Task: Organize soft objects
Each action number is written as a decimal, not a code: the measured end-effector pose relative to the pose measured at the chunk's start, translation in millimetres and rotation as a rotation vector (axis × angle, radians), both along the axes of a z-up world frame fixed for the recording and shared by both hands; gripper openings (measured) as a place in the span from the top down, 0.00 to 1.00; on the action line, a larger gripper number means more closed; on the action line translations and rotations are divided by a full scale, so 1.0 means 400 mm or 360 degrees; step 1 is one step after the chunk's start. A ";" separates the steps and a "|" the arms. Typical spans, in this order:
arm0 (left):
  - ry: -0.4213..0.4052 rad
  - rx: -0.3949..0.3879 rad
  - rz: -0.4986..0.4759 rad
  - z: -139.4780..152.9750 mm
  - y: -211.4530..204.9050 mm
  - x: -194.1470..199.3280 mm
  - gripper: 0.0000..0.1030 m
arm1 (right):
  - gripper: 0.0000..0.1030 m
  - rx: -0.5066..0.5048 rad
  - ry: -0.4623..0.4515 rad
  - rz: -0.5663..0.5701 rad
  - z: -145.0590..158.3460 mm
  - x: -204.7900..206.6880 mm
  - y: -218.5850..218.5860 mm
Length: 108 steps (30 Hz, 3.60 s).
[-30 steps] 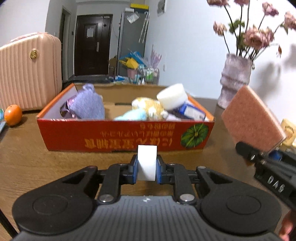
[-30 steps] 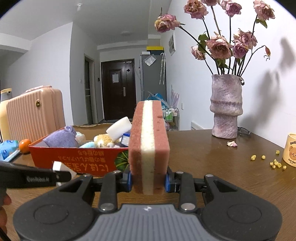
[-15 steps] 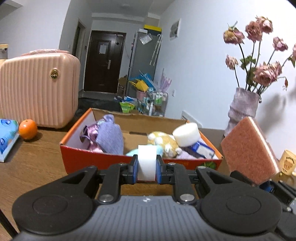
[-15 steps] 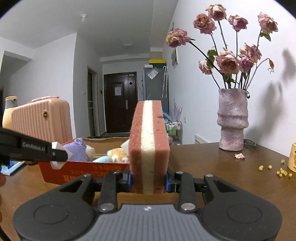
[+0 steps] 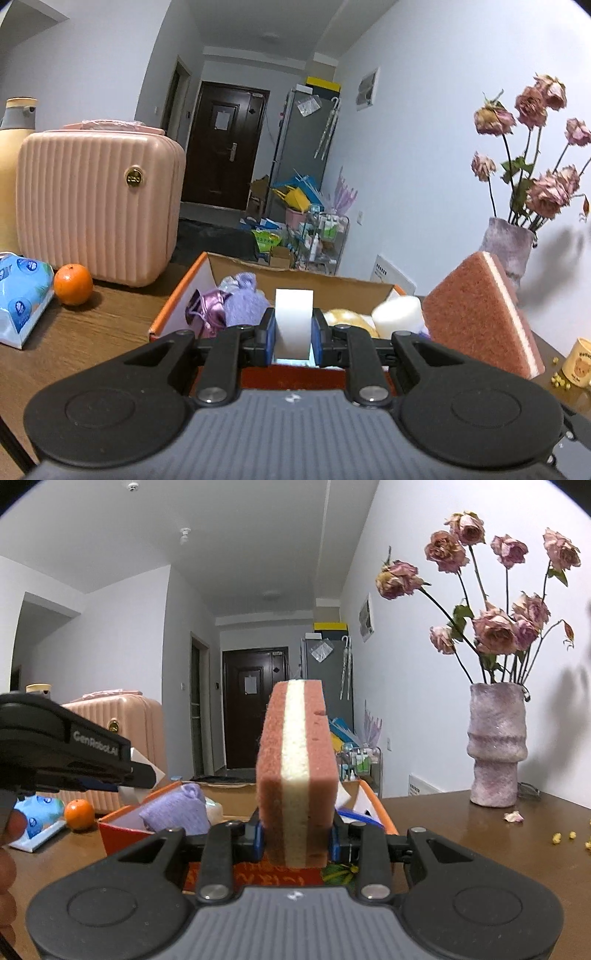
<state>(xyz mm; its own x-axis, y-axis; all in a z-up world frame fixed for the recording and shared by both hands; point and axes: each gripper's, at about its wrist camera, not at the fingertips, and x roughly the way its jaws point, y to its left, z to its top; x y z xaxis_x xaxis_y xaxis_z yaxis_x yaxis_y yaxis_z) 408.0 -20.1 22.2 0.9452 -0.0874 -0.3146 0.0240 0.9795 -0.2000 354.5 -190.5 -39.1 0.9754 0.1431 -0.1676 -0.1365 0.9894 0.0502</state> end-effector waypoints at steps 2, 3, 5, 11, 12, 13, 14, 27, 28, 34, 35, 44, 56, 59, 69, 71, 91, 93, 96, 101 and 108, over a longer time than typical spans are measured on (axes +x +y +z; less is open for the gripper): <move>-0.0007 -0.0001 0.0008 0.002 0.007 0.010 0.81 | 0.71 0.0000 -0.0007 0.0007 0.000 0.010 0.012; -0.0009 -0.0001 0.0012 0.002 0.010 0.016 0.81 | 0.71 0.0004 -0.0009 0.0011 0.001 0.016 0.019; -0.0013 -0.0003 0.0017 0.003 0.016 0.030 0.81 | 0.71 0.0007 -0.0011 0.0021 0.001 0.030 0.031; -0.0013 -0.0005 0.0033 0.001 0.026 0.080 0.81 | 0.71 0.0014 -0.0008 0.0037 -0.002 0.079 0.058; -0.0017 -0.0003 0.0036 0.001 0.027 0.088 0.81 | 0.71 0.0015 -0.0006 0.0036 -0.003 0.087 0.061; -0.0022 -0.0001 0.0035 0.002 0.028 0.097 0.81 | 0.71 0.0015 -0.0004 0.0036 -0.004 0.095 0.066; -0.0029 0.0000 0.0036 0.003 0.028 0.105 0.81 | 0.71 0.0014 -0.0003 0.0036 -0.006 0.103 0.069; -0.0074 0.0050 0.0047 0.002 0.025 0.215 0.81 | 0.71 -0.0002 -0.0002 0.0050 -0.017 0.222 0.103; -0.0077 0.0059 0.0046 0.001 0.024 0.224 0.81 | 0.71 -0.0006 0.0003 0.0051 -0.018 0.233 0.105; -0.0090 0.0111 0.0040 -0.007 0.011 0.270 0.81 | 0.71 -0.0020 0.0024 0.0071 -0.024 0.288 0.116; -0.0091 0.0122 0.0040 -0.009 0.010 0.277 0.81 | 0.71 -0.0021 0.0034 0.0077 -0.026 0.297 0.117; -0.0059 0.0115 0.0083 -0.027 0.032 0.294 0.17 | 0.46 -0.0032 0.0191 0.0131 -0.047 0.356 0.118; -0.0084 0.0185 0.0304 -0.027 0.066 0.264 0.00 | 0.01 -0.0152 0.0030 0.0130 -0.045 0.307 0.141; -0.0074 0.0183 0.0328 -0.024 0.077 0.252 0.00 | 0.00 -0.0139 0.0028 0.0142 -0.040 0.297 0.139; -0.0088 0.0199 0.0350 -0.008 0.088 0.182 0.00 | 0.00 -0.0069 0.0028 0.0185 -0.025 0.251 0.123; -0.0094 0.0206 0.0347 -0.006 0.087 0.157 0.00 | 0.00 -0.0063 0.0020 0.0182 -0.023 0.234 0.119; -0.0155 0.0335 0.0188 0.006 0.054 -0.211 0.00 | 0.00 -0.0027 0.0047 0.0056 0.024 -0.083 -0.008; -0.0158 0.0344 0.0154 0.007 0.045 -0.248 0.00 | 0.00 -0.0038 0.0074 0.0039 0.030 -0.123 -0.018; -0.0154 0.0351 0.0114 0.011 0.032 -0.310 0.00 | 0.00 -0.0038 0.0103 0.0029 0.039 -0.183 -0.028; -0.0136 0.0354 0.0048 0.017 0.012 -0.417 0.00 | 0.00 -0.0003 0.0124 0.0008 0.066 -0.286 -0.057; -0.0108 0.0366 -0.0017 0.012 -0.016 -0.555 0.00 | 0.00 -0.0038 0.0128 0.0015 0.101 -0.421 -0.088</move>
<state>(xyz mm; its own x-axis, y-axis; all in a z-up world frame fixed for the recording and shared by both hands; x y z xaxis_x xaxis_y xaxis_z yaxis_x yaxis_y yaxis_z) 185.9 -26.3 27.2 0.9642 -0.0311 -0.2635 0.0406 0.9987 0.0310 186.1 -225.7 1.1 0.9573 0.1471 -0.2487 -0.1423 0.9891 0.0374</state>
